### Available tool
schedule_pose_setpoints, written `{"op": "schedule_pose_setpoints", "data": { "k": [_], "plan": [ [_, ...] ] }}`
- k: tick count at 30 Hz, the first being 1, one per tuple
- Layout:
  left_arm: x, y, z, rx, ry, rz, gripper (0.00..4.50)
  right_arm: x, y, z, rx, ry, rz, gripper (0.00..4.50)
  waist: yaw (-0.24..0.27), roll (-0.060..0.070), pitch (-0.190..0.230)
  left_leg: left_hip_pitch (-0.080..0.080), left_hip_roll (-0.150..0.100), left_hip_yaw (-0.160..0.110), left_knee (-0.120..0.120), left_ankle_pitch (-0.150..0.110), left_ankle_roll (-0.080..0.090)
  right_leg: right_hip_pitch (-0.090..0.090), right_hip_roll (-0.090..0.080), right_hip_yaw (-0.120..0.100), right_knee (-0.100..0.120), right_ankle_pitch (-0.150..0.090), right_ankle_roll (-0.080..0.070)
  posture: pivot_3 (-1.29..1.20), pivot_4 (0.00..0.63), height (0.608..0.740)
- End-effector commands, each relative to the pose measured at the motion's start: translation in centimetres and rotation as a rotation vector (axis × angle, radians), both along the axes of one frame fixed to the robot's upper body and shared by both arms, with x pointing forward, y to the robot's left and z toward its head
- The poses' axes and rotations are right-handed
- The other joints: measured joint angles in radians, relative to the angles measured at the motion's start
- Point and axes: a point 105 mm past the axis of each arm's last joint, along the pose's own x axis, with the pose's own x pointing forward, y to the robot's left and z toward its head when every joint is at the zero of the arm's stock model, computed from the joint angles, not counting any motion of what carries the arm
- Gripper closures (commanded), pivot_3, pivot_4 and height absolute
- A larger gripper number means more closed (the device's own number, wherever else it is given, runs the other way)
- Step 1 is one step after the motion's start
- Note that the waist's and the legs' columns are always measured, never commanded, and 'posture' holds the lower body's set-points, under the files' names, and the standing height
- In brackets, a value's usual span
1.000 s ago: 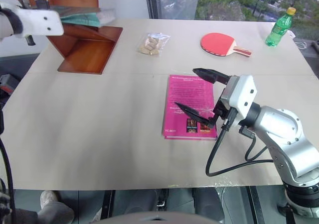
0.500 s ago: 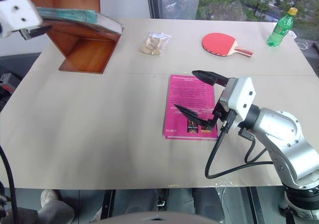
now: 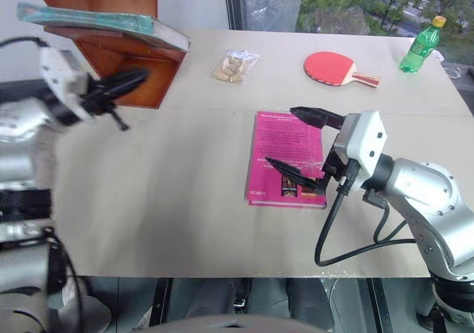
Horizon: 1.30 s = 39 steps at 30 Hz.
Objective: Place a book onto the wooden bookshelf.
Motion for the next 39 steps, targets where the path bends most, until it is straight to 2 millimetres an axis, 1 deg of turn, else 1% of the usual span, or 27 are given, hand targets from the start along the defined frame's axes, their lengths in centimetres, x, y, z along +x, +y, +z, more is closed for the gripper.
{"op": "schedule_pose_setpoints", "data": {
  "k": [1, 2, 3, 7, 9, 12, 15, 17, 18, 19, 22, 23, 25, 26, 27, 28, 29, 31, 32, 35, 36, 37, 38, 39],
  "plan": [
    [2.3, -1.8, 0.4, -0.087, -0.049, 0.169, 4.40, -0.9, -0.4, 1.3, -0.009, -0.065, -0.033, 0.00, 0.002, 0.001, 0.000, 0.002, 0.000, 0.002, 0.000, 0.000, 0.000, 0.000, 0.000, 0.002, 0.002, 0.000, 0.000, 0.00, 0.150, 0.740],
    [3.2, -2.5, 0.4, -0.105, -0.079, 0.221, 4.40, -1.0, -0.4, 1.4, -0.012, -0.070, -0.043, 0.00, 0.005, 0.001, -0.001, 0.003, 0.000, 0.003, 0.000, 0.000, 0.000, 0.000, 0.001, 0.004, 0.004, 0.000, 0.000, 0.00, 0.150, 0.740],
    [4.3, -2.4, 0.6, -0.149, -0.090, 0.300, 4.40, -1.2, -0.5, 1.5, -0.008, -0.071, -0.050, 0.00, 0.009, 0.001, -0.001, 0.004, 0.000, 0.003, 0.000, 0.000, 0.000, 0.000, 0.001, 0.004, 0.005, 0.000, 0.000, 0.00, 0.150, 0.740],
    [6.8, -1.4, 2.1, -0.268, -0.153, 0.502, 4.40, -1.4, -0.5, 1.5, -0.006, -0.071, -0.078, 0.00, 0.001, 0.000, -0.001, 0.004, -0.001, 0.004, 0.001, 0.000, 0.000, 0.000, 0.002, 0.005, 0.006, 0.001, 0.000, 0.00, 0.150, 0.740],
    [7.9, -0.6, 2.9, -0.313, -0.179, 0.601, 4.40, -1.4, -0.5, 1.5, -0.003, -0.071, -0.084, 0.00, 0.001, 0.000, -0.001, 0.004, -0.001, 0.005, 0.001, 0.000, 0.000, -0.001, 0.002, 0.006, 0.006, 0.001, 0.000, 0.00, 0.150, 0.740],
    [9.0, 1.8, 4.0, -0.408, -0.201, 0.755, 4.40, -1.4, -0.4, 1.5, -0.001, -0.072, -0.086, 0.00, 0.004, 0.000, -0.001, 0.004, -0.001, 0.004, 0.001, 0.000, 0.000, -0.001, 0.002, 0.005, 0.005, 0.001, 0.000, 0.00, 0.150, 0.740],
    [9.2, 3.1, 4.4, -0.445, -0.212, 0.787, 4.40, -1.4, -0.4, 1.5, 0.001, -0.074, -0.090, 0.00, 0.002, 0.000, -0.001, 0.004, -0.002, 0.004, 0.001, 0.000, 0.000, -0.002, 0.002, 0.006, 0.005, 0.001, 0.001, 0.00, 0.150, 0.740],
    [9.2, 3.3, 4.1, -0.446, -0.207, 0.770, 4.40, -1.4, -0.4, 1.5, 0.002, -0.074, -0.094, 0.00, -0.004, 0.000, -0.001, 0.004, -0.003, 0.004, 0.000, 0.000, 0.000, -0.003, 0.002, 0.008, 0.005, 0.001, 0.001, 0.00, 0.150, 0.740],
    [9.1, 3.1, 4.0, -0.444, -0.210, 0.747, 4.40, -1.4, -0.5, 1.5, 0.002, -0.072, -0.096, 0.00, -0.006, 0.000, -0.001, 0.004, -0.003, 0.004, 0.000, 0.000, 0.000, -0.003, 0.002, 0.009, 0.005, 0.001, 0.001, 0.00, 0.150, 0.740],
    [9.0, 2.5, 3.8, -0.436, -0.204, 0.704, 4.40, -1.5, -0.5, 1.5, 0.002, -0.071, -0.099, 0.00, -0.009, 0.000, -0.001, 0.004, -0.003, 0.004, 0.000, 0.000, 0.000, -0.004, 0.002, 0.009, 0.005, 0.001, 0.001, 0.00, 0.150, 0.740],
    [8.3, -0.6, 2.4, -0.388, -0.158, 0.510, 4.40, -1.5, -0.7, 1.1, -0.005, -0.061, -0.114, 0.00, -0.008, 0.000, -0.001, 0.004, -0.003, 0.004, -0.001, 0.000, 0.000, -0.005, 0.002, 0.009, 0.006, 0.001, 0.001, 0.00, 0.150, 0.740],
    [7.9, -2.0, 1.5, -0.374, -0.112, 0.419, 4.40, -1.4, -0.8, 1.0, -0.011, -0.052, -0.120, 0.00, -0.006, 0.000, -0.001, 0.004, -0.003, 0.004, -0.001, 0.000, 0.000, -0.005, 0.002, 0.008, 0.005, 0.001, 0.001, 0.00, 0.150, 0.740],
    [6.7, -3.9, -0.2, -0.333, -0.040, 0.287, 4.40, -1.1, -1.2, 0.4, -0.032, -0.027, -0.150, 0.00, -0.002, 0.000, -0.001, 0.003, -0.003, 0.004, -0.001, 0.000, 0.000, -0.005, 0.001, 0.009, 0.005, 0.001, 0.001, 0.00, 0.150, 0.740],
    [5.6, -4.8, -1.6, -0.299, 0.018, 0.204, 4.40, -0.6, -1.8, -0.4, -0.062, 0.003, -0.197, 0.00, 0.003, 0.000, -0.001, 0.003, -0.004, 0.004, -0.001, 0.000, 0.000, -0.005, 0.001, 0.009, 0.004, 0.002, 0.001, 0.00, 0.150, 0.740],
    [4.3, -5.2, -3.1, -0.278, 0.091, 0.119, 4.17, -0.2, -2.4, -1.5, -0.094, 0.053, -0.241, 0.00, 0.004, 0.000, -0.001, 0.003, -0.004, 0.003, -0.001, 0.000, 0.000, -0.004, 0.001, 0.010, 0.003, 0.002, 0.001, 0.00, 0.150, 0.740],
    [3.1, -5.4, -4.1, -0.264, 0.145, 0.053, 4.17, 0.2, -3.1, -2.5, -0.115, 0.100, -0.284, 0.00, 0.001, 0.001, -0.001, 0.002, -0.004, 0.002, 0.000, 0.000, 0.000, -0.005, 0.001, 0.011, 0.004, 0.002, 0.001, 0.00, 0.150, 0.740],
    [2.1, -5.4, -4.8, -0.248, 0.178, 0.015, 3.67, 0.5, -3.8, -3.1, -0.127, 0.129, -0.325, 0.00, 0.000, 0.001, -0.001, 0.003, -0.003, 0.002, -0.001, 0.000, 0.000, -0.004, 0.001, 0.011, 0.004, 0.001, 0.001, 0.00, 0.150, 0.740],
    [0.3, -4.4, -5.6, -0.221, 0.237, -0.028, 3.13, 0.9, -5.2, -3.7, -0.114, 0.169, -0.388, 0.00, -0.005, 0.001, -0.001, 0.005, -0.003, 0.002, -0.002, 0.000, 0.000, -0.003, 0.001, 0.012, 0.004, 0.001, 0.001, 0.00, 0.150, 0.740],
    [-0.5, -3.9, -5.8, -0.209, 0.255, -0.035, 2.75, 0.8, -5.7, -3.8, -0.113, 0.177, -0.401, 0.00, -0.009, 0.001, -0.001, 0.005, -0.003, 0.002, -0.002, 0.000, 0.000, -0.004, 0.002, 0.013, 0.004, 0.001, 0.001, 0.00, 0.150, 0.740],
    [-3.1, -1.2, -6.6, -0.168, 0.340, -0.035, 1.40, -0.1, -8.2, -4.5, -0.186, 0.191, -0.480, 0.00, -0.004, 0.002, -0.001, 0.005, -0.003, 0.002, -0.002, 0.000, 0.000, -0.004, 0.002, 0.014, 0.004, 0.001, 0.001, 0.00, 0.150, 0.740],
    [-4.0, -0.3, -6.8, -0.146, 0.365, -0.029, 0.88, -0.5, -9.0, -4.7, -0.211, 0.194, -0.507, 0.00, -0.003, 0.002, -0.002, 0.005, -0.003, 0.002, -0.002, 0.000, 0.000, -0.004, 0.002, 0.013, 0.004, 0.001, 0.001, 0.00, 0.150, 0.740],
    [-4.9, 0.8, -7.2, -0.113, 0.391, -0.011, 0.67, -1.0, -9.8, -5.0, -0.238, 0.205, -0.526, 0.00, 0.000, 0.002, -0.001, 0.005, -0.003, 0.002, -0.002, 0.000, 0.000, -0.004, 0.002, 0.013, 0.004, 0.001, 0.001, 0.00, 0.150, 0.740],
    [-5.8, 1.7, -7.6, -0.080, 0.414, 0.005, 0.05, -1.5, -10.4, -5.2, -0.265, 0.216, -0.537, 0.00, 0.001, 0.003, -0.002, 0.006, -0.003, 0.002, -0.002, 0.000, 0.000, -0.003, 0.002, 0.013, 0.004, 0.001, 0.001, 0.00, 0.150, 0.740],
    [-6.8, 2.8, -8.2, -0.035, 0.441, 0.022, 0.05, -1.9, -11.1, -5.4, -0.287, 0.230, -0.549, 0.00, 0.002, 0.003, -0.002, 0.007, -0.003, 0.002, -0.002, 0.000, 0.000, -0.002, 0.002, 0.014, 0.003, 0.001, 0.001, 0.00, 0.150, 0.740]
  ]
}}
